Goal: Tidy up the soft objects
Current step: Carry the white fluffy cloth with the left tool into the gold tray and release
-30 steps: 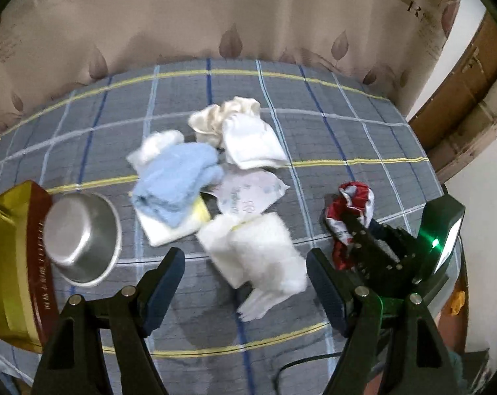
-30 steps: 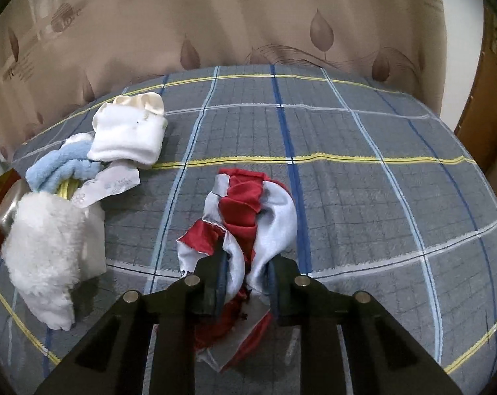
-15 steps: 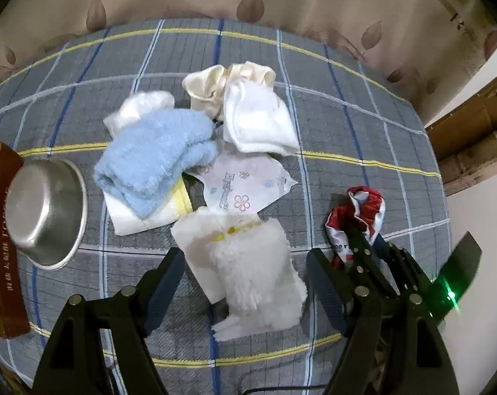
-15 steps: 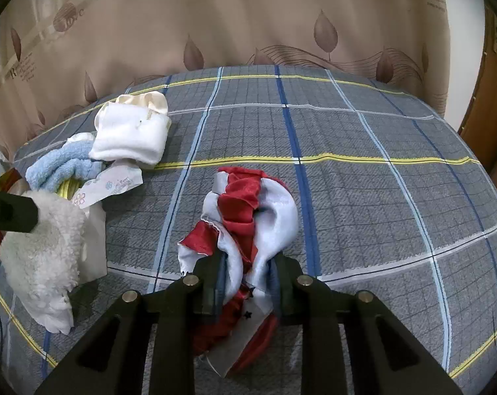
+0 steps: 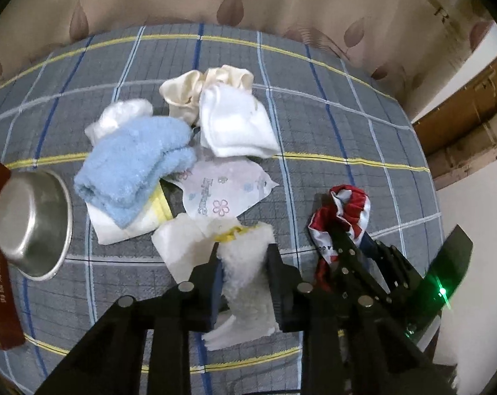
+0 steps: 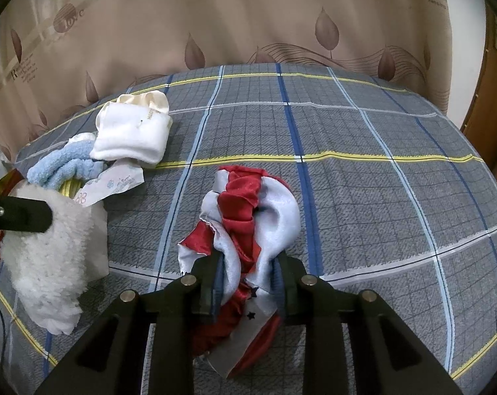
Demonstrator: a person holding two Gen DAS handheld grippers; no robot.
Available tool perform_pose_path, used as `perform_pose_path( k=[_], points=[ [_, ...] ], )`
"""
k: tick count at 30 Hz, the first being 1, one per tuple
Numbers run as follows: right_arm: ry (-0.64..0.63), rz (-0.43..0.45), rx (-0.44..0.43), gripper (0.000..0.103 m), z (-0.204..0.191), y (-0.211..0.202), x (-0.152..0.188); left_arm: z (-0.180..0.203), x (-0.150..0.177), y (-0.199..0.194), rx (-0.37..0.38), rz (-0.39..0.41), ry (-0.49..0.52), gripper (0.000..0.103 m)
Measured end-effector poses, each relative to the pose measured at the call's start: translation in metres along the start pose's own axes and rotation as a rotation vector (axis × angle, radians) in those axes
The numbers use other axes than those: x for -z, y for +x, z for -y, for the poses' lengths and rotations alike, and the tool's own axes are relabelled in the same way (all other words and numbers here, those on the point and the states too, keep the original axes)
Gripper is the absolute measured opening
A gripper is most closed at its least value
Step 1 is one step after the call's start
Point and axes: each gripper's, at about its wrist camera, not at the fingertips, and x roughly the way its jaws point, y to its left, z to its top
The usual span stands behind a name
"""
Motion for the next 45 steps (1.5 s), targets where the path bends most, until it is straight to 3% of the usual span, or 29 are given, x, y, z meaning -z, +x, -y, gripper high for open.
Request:
perform_pose_path(
  k=[8,26,30,38,45],
  points=[
    [0.000,0.000,0.000,0.025,0.000,0.000,0.000,0.002,0.004,-0.029,0.039,0.044,0.023,0.024],
    [-0.002,-0.001,0.006,0.025,-0.001,0.001,0.000,-0.053,0.016,-0.100,-0.040,0.107,0.045,0.024],
    [-0.002,-0.001,0.006,0.026,-0.001,0.001,0.000,-0.086,0.014,-0.124,-0.113,0.135,0.032,0.024],
    [-0.010,-0.001,0.016,0.026,-0.001,0.002,0.000,-0.190,0.004,-0.177,-0.308,0.232,-0.095,0.024],
    [-0.009,-0.001,0.017,0.028,-0.003,0.002,0.000,-0.284,0.000,-0.170,-0.477,0.192,-0.190,0.024]
  ],
)
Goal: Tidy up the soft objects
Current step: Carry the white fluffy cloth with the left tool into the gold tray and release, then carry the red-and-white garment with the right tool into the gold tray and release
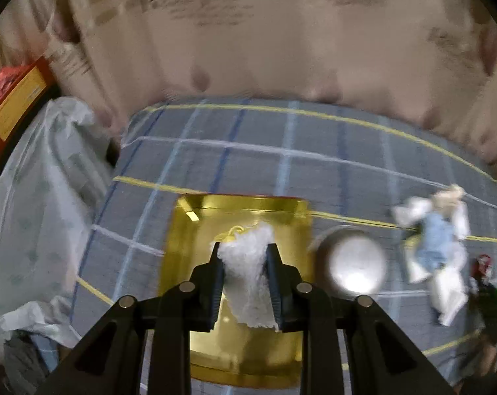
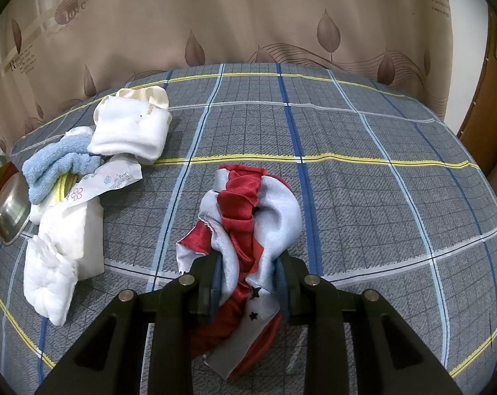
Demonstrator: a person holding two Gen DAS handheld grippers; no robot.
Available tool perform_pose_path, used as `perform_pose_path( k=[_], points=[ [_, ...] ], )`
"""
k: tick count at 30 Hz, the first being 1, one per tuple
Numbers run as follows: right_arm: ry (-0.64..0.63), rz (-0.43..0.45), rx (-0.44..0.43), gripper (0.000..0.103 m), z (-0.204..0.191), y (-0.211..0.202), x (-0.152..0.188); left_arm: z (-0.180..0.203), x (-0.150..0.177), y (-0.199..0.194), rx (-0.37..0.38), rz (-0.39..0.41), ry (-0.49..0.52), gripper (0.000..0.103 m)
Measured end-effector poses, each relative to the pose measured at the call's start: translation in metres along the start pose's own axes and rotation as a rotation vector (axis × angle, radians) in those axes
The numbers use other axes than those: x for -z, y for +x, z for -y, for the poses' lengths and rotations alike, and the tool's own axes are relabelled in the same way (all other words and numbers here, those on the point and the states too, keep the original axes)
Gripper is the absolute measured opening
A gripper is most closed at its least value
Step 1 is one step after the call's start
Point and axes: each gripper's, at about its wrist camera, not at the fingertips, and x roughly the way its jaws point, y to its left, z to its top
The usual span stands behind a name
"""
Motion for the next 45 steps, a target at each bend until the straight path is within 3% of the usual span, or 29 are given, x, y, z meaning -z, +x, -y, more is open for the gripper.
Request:
perform_pose_path(
  k=[15,19,20,22,31,39,45],
  points=[
    [0.008,-0.001,0.004,0.028,0.001,0.001,0.000,-0.036,-0.012,0.096,-0.061,-0.098,-0.011,0.028],
    [0.010,-0.001,0.002,0.029,0.003,0.001,0.000,-0.046,-0.013,0.106,-0.048,-0.126,-0.050,0.032],
    [0.007,0.000,0.005,0.029,0.000,0.001,0.000,-0.048,-0.013,0.108,-0.046,-0.128,-0.057,0.039],
    [0.005,0.000,0.007,0.029,0.001,0.001,0.000,-0.049,-0.013,0.107,-0.054,-0.125,-0.054,0.048],
    [0.004,0.000,0.009,0.029,0.001,0.001,0.000,-0.044,-0.010,0.077,-0.048,-0.065,-0.025,0.050],
    [0.010,0.000,0.005,0.029,-0.001,0.002,0.000,-0.027,0.032,0.019,-0.043,0.055,0.022,0.050],
    [0.010,-0.004,0.010,0.031,0.001,0.003,0.000,-0.037,0.064,-0.005,-0.051,0.111,-0.040,0.050]
  ],
)
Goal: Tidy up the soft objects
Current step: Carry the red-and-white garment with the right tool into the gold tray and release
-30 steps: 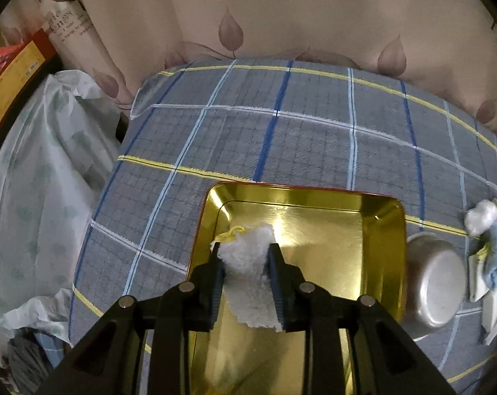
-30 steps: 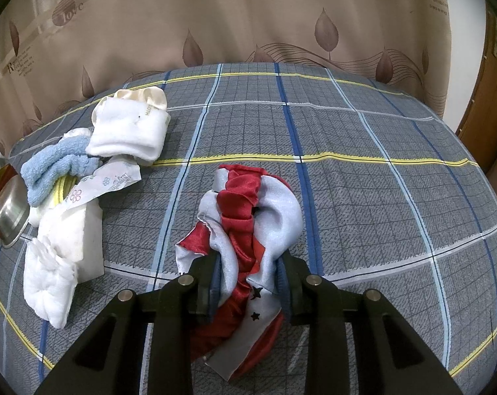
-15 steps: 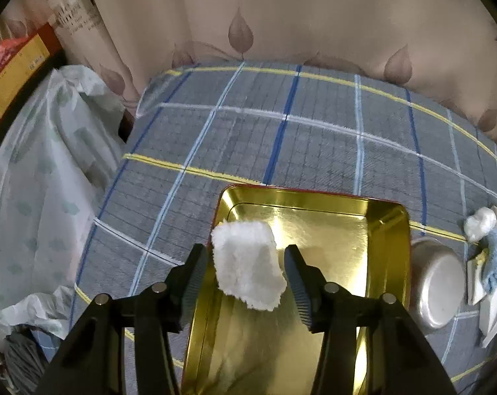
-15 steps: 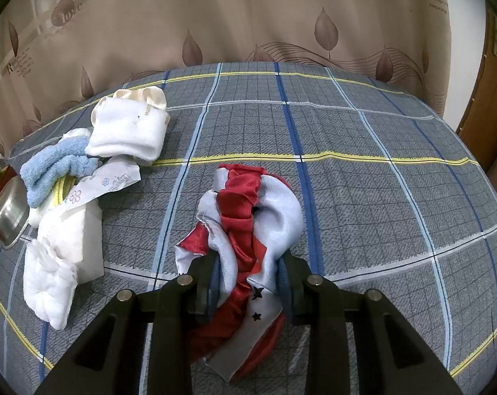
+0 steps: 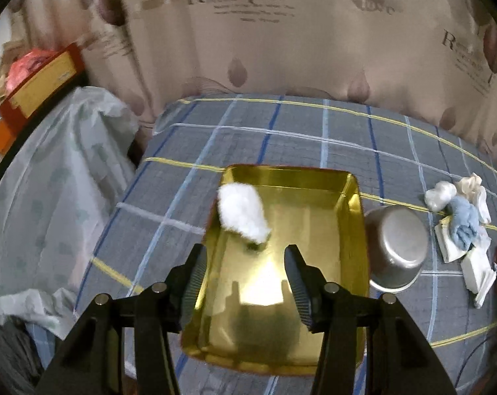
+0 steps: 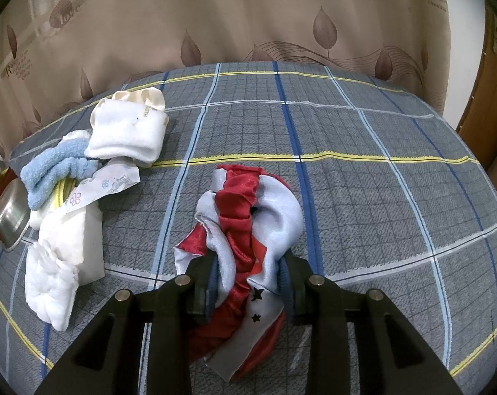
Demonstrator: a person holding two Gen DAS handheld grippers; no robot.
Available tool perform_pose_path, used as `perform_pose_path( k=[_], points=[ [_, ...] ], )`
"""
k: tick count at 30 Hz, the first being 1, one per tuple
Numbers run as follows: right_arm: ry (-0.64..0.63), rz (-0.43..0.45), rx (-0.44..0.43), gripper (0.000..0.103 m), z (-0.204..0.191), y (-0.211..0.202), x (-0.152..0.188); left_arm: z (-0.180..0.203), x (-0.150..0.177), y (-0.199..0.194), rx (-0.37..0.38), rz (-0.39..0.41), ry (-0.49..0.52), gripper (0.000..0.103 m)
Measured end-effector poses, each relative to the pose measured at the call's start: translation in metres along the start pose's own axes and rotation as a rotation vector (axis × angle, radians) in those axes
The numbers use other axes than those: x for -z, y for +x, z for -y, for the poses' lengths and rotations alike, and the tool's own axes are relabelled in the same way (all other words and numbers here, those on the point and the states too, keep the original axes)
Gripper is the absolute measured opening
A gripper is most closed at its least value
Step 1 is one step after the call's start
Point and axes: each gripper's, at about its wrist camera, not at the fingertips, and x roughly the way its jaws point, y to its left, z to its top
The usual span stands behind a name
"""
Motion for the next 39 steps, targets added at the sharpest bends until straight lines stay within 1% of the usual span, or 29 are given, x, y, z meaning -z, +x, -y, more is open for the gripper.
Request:
perform_pose_path(
  k=[4,9,11,13,16,19,20,24,27,30,33,36,39],
  points=[
    [0.001,-0.003,0.020,0.026,0.002,0.000,-0.001,-0.014,0.014,-0.008,-0.063,0.039,-0.039,0.050],
    [-0.014,-0.014,0.068,0.021,-0.003,-0.005,-0.004,-0.029,0.027,-0.008,-0.088,0.050,-0.102,0.050],
    [-0.016,-0.022,0.074,0.020,-0.005,-0.010,-0.006,-0.037,0.032,-0.007,-0.084,0.047,-0.137,0.050],
    [-0.022,-0.017,0.093,0.020,-0.004,-0.020,-0.007,-0.044,0.037,-0.005,-0.078,0.046,-0.161,0.050],
    [-0.032,-0.007,0.098,0.020,-0.015,-0.040,-0.011,-0.054,0.043,-0.003,-0.099,0.048,-0.195,0.050],
    [-0.077,0.018,0.089,0.020,-0.031,-0.066,-0.016,-0.064,0.047,-0.001,-0.124,0.047,-0.223,0.050],
    [-0.090,0.020,0.081,0.020,-0.040,-0.068,-0.019,-0.067,0.047,0.001,-0.119,0.043,-0.234,0.050],
    [-0.184,0.032,0.025,0.020,-0.084,-0.088,-0.025,-0.073,0.048,0.004,-0.102,0.027,-0.250,0.050],
    [-0.242,0.035,-0.034,0.020,-0.120,-0.092,-0.026,-0.075,0.050,0.004,-0.100,0.024,-0.254,0.050],
    [-0.303,0.025,-0.117,0.020,-0.161,-0.093,-0.025,-0.079,0.049,0.000,-0.109,0.037,-0.264,0.050],
    [-0.356,0.007,-0.206,0.020,-0.204,-0.092,-0.021,-0.086,0.050,0.002,-0.106,0.029,-0.292,0.050],
    [-0.402,-0.015,-0.307,0.020,-0.251,-0.091,-0.019,-0.097,0.051,0.004,-0.119,0.021,-0.325,0.050],
    [-0.436,-0.015,-0.367,0.020,-0.288,-0.091,-0.018,-0.107,0.052,0.005,-0.141,0.015,-0.344,0.050]
  ],
)
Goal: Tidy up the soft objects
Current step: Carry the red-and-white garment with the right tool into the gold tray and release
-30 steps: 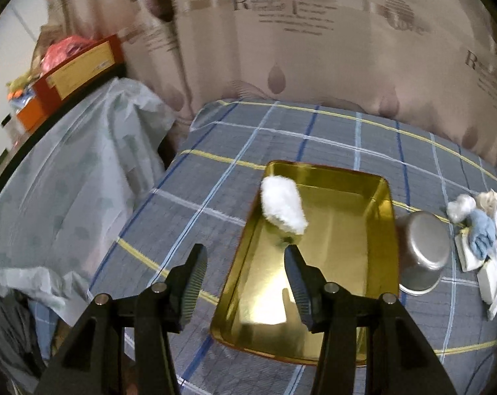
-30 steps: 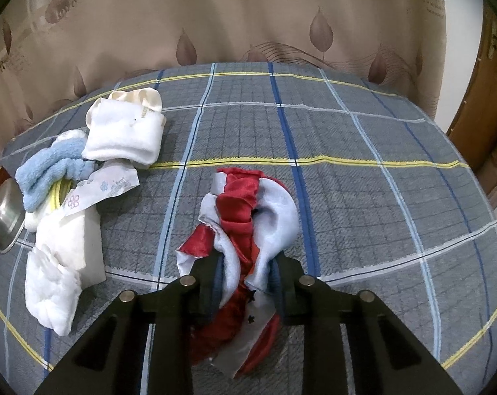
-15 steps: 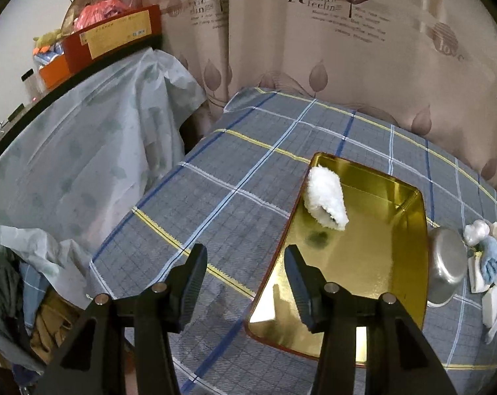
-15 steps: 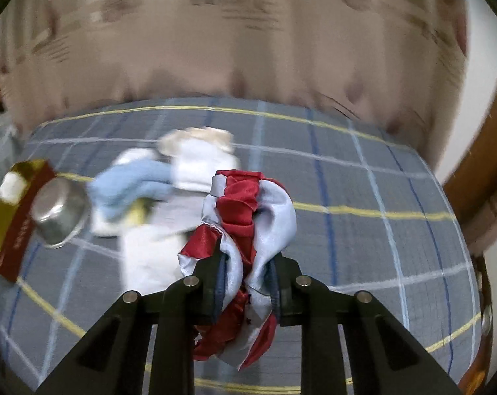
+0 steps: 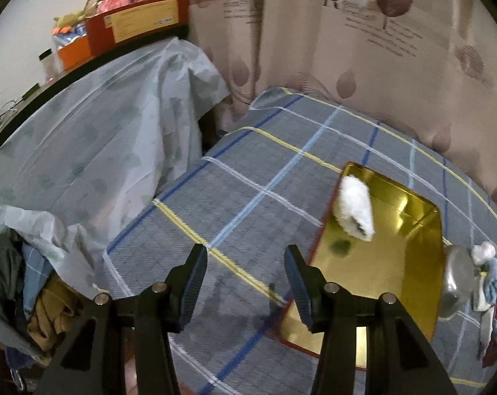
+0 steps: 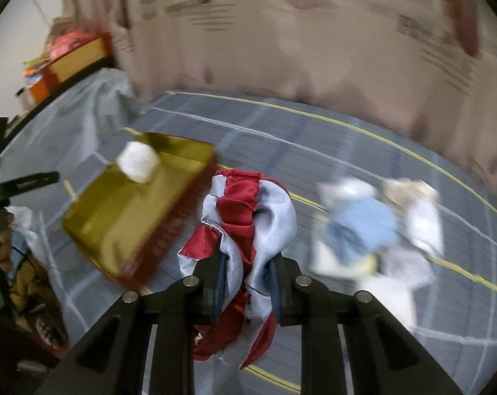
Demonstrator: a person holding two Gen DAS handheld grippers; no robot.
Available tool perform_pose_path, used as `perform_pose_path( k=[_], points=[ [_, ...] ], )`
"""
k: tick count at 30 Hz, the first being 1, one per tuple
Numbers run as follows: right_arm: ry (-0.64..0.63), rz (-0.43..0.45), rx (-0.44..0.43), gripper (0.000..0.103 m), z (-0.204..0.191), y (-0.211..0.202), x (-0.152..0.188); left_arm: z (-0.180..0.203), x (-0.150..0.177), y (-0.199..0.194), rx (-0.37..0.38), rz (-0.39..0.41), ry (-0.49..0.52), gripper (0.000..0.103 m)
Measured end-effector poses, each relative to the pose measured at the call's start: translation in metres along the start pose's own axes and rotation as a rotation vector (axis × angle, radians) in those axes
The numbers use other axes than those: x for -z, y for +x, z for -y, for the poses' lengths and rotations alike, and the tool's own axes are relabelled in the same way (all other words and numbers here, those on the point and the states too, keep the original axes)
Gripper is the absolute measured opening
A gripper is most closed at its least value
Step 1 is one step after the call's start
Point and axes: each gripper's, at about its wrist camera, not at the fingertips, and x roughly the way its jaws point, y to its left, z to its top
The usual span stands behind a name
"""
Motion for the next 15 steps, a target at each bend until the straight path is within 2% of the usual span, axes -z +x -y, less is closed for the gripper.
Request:
perform_pose_path(
  k=[7,15],
  points=[
    [-0.063,-0.004,-0.088,0.020,-0.061,0.039,-0.045,-0.018,-0.005,0.005,-0.038,-0.002,-0.014,0.050],
    [-0.101,-0.079,-0.064,0.020,-0.093,0.102,-0.076,-0.046,-0.009,0.011,-0.066,-0.020,-0.087,0.050]
  ],
)
